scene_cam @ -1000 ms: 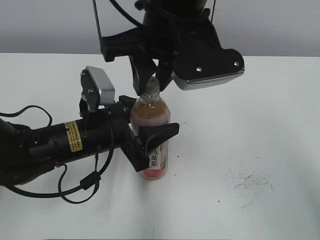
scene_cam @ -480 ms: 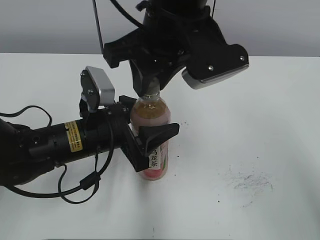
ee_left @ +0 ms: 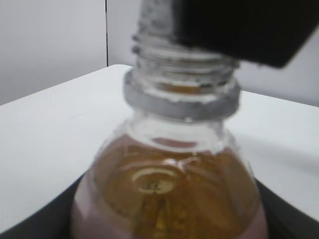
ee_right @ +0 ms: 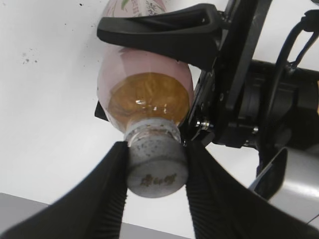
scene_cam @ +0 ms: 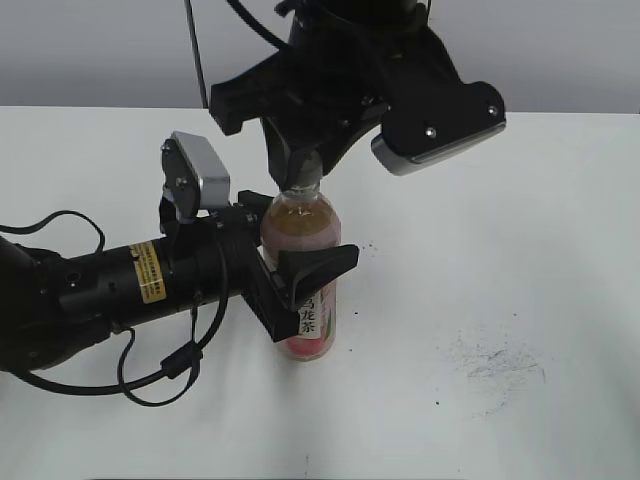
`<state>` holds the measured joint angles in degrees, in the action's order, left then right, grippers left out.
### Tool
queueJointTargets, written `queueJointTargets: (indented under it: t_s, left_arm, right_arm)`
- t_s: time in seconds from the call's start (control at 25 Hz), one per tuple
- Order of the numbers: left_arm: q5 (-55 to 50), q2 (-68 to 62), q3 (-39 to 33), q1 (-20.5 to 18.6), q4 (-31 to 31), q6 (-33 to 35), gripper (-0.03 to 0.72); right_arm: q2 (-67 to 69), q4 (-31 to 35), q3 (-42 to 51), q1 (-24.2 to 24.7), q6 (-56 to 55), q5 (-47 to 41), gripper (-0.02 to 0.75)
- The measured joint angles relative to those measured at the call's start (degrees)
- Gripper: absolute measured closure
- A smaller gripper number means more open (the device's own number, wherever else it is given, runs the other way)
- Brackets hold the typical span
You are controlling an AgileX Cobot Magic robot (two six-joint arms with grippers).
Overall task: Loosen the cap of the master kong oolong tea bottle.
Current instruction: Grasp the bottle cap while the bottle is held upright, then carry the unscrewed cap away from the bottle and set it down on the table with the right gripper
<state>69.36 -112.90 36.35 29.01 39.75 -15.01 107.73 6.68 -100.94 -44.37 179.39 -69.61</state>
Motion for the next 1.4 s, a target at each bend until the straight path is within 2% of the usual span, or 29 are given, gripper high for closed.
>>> queueJointTargets:
  t_s: [0.2, 0.32, 0.6, 0.8, 1.08, 1.2, 1.4]
  left_arm:
    - [0.0, 0.0, 0.0, 0.0, 0.0, 0.0, 0.244]
    - [0.0, 0.0, 0.0, 0.0, -0.1, 0.0, 0.244]
    - [0.0, 0.0, 0.0, 0.0, -0.1, 0.0, 0.244]
    - [0.0, 0.0, 0.0, 0.0, -0.1, -0.1, 0.244]
    - [0.0, 0.0, 0.0, 0.0, -0.1, -0.2, 0.244]
    - [0.0, 0.0, 0.0, 0.0, -0.2, -0.2, 0.244]
    - [-0.1, 0.0, 0.0, 0.0, -0.2, -0.2, 0.244]
  right_arm:
    - [-0.7, -0.8, 0.0, 0.0, -2.8, 0.0, 0.465]
    - [-1.8, -2.7, 0.0, 0.0, -8.3, 0.0, 0.465]
    - [-3.2, -6.2, 0.3, 2.2, -32.4, 0.0, 0.465]
    - [-3.4, -6.0, 2.4, 9.8, -46.1, 0.0, 0.465]
    - [-3.4, 6.9, 6.6, 22.0, -59.9, 0.0, 0.465]
    - [-3.4, 11.7, 10.0, 25.5, -65.3, 0.0, 0.465]
    - [-3.4, 10.8, 16.9, 28.5, -77.6, 0.0, 0.465]
